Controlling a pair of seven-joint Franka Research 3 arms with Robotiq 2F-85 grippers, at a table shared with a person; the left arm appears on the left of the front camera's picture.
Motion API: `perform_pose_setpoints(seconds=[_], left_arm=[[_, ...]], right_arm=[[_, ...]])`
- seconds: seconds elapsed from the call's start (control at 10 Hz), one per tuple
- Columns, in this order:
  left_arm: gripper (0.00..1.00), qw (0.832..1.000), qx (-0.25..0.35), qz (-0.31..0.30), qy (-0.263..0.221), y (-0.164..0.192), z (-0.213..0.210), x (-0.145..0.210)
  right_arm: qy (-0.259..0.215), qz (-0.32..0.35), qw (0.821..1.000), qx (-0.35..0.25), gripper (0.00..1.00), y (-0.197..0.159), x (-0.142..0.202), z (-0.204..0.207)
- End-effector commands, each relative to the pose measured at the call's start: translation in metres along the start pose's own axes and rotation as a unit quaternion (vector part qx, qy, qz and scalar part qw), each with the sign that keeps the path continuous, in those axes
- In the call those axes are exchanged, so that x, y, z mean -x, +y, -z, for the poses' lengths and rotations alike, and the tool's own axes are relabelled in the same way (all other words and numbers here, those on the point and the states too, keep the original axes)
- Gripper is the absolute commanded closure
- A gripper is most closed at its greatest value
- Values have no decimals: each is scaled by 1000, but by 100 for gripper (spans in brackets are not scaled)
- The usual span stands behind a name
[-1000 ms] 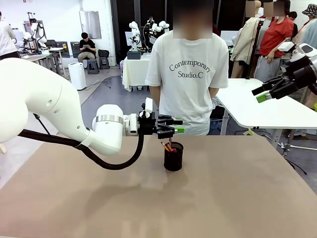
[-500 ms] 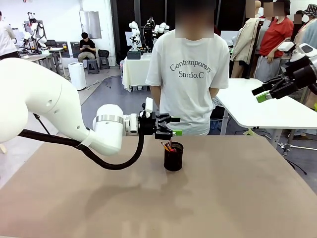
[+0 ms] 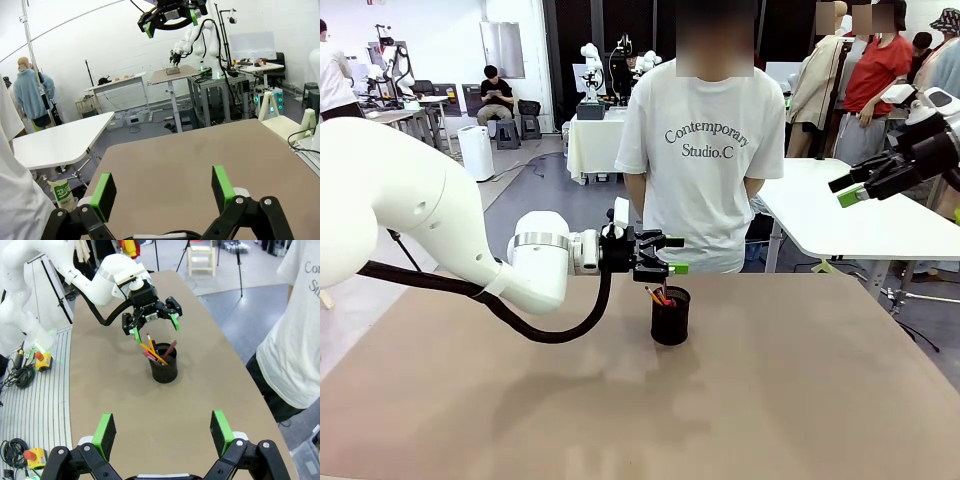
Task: Place the pens into the pen holder.
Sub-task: Pick up a writing instrument from the table and place it into the Pen holder.
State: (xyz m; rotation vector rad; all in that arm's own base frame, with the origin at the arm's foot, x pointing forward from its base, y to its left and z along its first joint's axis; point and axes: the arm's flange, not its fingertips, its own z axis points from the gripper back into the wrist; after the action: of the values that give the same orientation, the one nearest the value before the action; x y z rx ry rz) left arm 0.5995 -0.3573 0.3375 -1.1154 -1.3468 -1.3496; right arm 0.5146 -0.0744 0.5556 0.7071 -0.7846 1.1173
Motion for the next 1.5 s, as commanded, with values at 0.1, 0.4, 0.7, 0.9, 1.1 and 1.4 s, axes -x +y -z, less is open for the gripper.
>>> perform_pose_setpoints(seconds=[0.1,0.4,0.7,0.9,1.1,1.4], left_arm=[[0,1000,0,0,0,0,0,0],[0,999,-11,1,42,-23,-43,-39],[0,995,-11,35,91,-44,-75,-84],[0,994,-6,28,109,-50,-105,-106],[0,984,-33,-32,169,-50,-139,-127],[0,966,-33,-84,241,-46,-177,-159]], right_arm=[[5,-1,1000,1,0,1,-3,-2],[5,-1,1000,1,0,1,-3,-2],[5,-1,1000,1,0,1,-3,-2],[5,-1,1000,1,0,1,-3,-2],[5,-1,1000,1,0,1,-3,-2],[5,-1,1000,1,0,1,-3,-2]])
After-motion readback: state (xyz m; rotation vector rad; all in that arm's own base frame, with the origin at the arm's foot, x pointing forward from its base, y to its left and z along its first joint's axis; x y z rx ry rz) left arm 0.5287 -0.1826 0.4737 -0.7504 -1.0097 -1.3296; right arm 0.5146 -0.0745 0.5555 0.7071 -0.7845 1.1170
